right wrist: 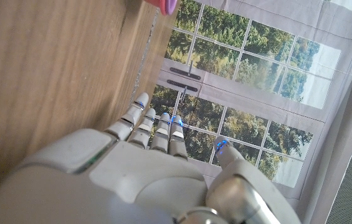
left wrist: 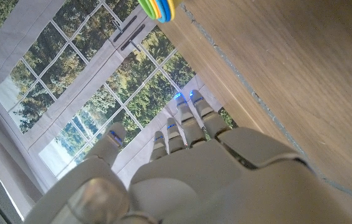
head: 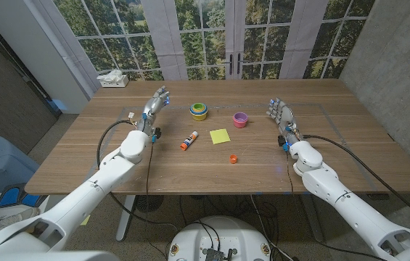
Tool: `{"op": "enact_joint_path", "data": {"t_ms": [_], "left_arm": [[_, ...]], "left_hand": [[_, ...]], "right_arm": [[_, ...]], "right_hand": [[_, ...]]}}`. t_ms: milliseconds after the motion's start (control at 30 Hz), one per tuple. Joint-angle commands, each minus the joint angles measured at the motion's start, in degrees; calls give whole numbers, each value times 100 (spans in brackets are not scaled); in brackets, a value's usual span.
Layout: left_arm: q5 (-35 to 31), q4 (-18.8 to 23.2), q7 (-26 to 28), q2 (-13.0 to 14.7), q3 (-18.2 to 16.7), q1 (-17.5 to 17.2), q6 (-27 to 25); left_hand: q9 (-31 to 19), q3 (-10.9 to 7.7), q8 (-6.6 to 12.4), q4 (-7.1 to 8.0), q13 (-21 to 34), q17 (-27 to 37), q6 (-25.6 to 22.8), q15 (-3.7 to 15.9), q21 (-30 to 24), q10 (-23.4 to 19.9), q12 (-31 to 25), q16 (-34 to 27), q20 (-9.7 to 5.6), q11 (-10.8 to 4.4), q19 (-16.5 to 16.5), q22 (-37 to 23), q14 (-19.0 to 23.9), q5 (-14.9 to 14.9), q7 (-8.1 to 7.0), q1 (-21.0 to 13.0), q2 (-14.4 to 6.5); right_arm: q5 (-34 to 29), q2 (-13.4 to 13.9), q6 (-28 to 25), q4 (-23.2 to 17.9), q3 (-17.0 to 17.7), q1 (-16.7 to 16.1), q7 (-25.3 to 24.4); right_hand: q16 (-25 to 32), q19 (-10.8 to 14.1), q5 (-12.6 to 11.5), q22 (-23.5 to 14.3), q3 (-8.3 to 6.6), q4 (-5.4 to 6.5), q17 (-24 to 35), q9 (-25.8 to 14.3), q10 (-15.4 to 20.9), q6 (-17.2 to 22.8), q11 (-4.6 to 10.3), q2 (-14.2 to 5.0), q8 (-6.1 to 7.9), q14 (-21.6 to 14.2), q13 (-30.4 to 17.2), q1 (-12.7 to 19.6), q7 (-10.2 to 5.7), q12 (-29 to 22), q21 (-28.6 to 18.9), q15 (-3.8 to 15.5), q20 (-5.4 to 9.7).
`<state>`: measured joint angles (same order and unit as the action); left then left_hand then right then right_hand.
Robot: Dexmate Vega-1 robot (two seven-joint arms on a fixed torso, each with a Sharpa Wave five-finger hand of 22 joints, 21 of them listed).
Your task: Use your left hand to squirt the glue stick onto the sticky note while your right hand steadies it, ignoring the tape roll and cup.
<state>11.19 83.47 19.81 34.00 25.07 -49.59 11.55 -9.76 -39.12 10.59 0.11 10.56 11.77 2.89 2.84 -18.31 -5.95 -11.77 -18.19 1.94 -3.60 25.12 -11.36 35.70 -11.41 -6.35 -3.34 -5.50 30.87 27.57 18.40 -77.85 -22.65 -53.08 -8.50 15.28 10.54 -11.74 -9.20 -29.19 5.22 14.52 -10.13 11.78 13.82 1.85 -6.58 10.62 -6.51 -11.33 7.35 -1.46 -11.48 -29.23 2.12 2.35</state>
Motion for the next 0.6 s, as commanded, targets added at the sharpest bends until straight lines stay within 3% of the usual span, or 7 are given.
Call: {"op": "enact_joint_path", "data": {"t_ms": [33, 67, 133, 200, 267, 467, 600], "left_arm": [[-794, 324, 546, 194, 69, -84, -219], [-870, 335, 653, 173, 62, -93, -236], [-902, 499, 625, 243, 46, -118, -466], [-992, 620, 611, 324, 45, -127, -605], [-1115, 723, 643, 388, 52, -136, -723], [-1293, 983, 435, 613, 91, -110, -1057], [-1431, 1199, 192, 823, 144, -68, -1369]], "left_hand": [[-26, 77, 33, 7, 14, 509, 207, 502, -1035, -177, 36, -1077, -395, -172, 1872, -388, 2424, 9, -37, -9, -219], [-26, 69, 33, -132, 12, 702, 186, 613, -1350, -297, 27, -1421, -596, -222, 2366, -540, 2911, 2, -8, -126, -210], [-39, 51, 47, -613, 16, 1334, 88, 915, -2121, -754, -32, -2273, -986, -332, 3280, -1056, 3784, 3, 114, -465, -82], [-49, -8, 77, -798, 19, 2005, -84, 961, -2978, -1156, -29, -2945, -1295, -386, 3717, -1935, 4340, -8, 268, -513, 22], [-50, -75, 114, -843, 17, 2158, -269, 954, -3378, -1398, -48, -3184, -1389, -458, 3993, -2314, 4500, -24, 416, -550, 14], [-51, -264, 162, -880, 15, 2256, -581, 958, -3585, -1469, -6, -3450, -1421, -582, 3933, -2591, 4530, -70, 472, -726, -192], [-54, -403, 144, -985, 21, 2214, -723, 966, -3559, -1219, 90, -3504, -1402, -648, 3650, -2632, 4394, -78, 235, -938, -244]], "right_arm": [[-110, 28, 81, -182, 23, -169, -172], [-127, 32, 83, -210, 29, -193, -208], [-129, 46, 82, -261, 43, -236, -234], [-173, 68, 77, -326, 54, -284, -302], [-178, 77, 95, -365, 67, -322, -317], [-242, 70, 163, -452, 89, -416, -415], [-288, 60, 181, -517, 96, -485, -498]], "right_hand": [[42, 40, 28, -21, -23, -53, 12, -20, 52, 53, 5, -320, 58, -41, -20, 73, -66, -41, 26, 260, 278], [44, 46, 30, -22, -24, -59, 11, -20, 50, 64, 4, -320, 61, -44, -20, 79, -69, -39, 29, 260, 270], [49, 53, 32, -22, -24, -64, 13, -20, 54, 75, 2, -318, 64, -53, -20, 83, -75, -40, 33, 251, 267], [51, 66, 37, -22, -21, -74, 13, -21, 46, 80, 3, -310, 64, -55, -20, 88, -88, -36, 40, 251, 259], [54, 75, 40, -23, -20, -75, 15, -21, 48, 91, 2, -309, 66, -59, -20, 88, -101, -37, 42, 259, 256], [77, 99, 52, -24, -7, -77, 26, -22, 56, 99, 9, -298, 63, -96, -20, 81, -126, -37, 61, 251, 244], [82, 115, 60, -24, 7, -78, 31, -22, 54, 92, 2, -280, 57, -100, -20, 72, -130, -35, 71, 254, 238]]}}
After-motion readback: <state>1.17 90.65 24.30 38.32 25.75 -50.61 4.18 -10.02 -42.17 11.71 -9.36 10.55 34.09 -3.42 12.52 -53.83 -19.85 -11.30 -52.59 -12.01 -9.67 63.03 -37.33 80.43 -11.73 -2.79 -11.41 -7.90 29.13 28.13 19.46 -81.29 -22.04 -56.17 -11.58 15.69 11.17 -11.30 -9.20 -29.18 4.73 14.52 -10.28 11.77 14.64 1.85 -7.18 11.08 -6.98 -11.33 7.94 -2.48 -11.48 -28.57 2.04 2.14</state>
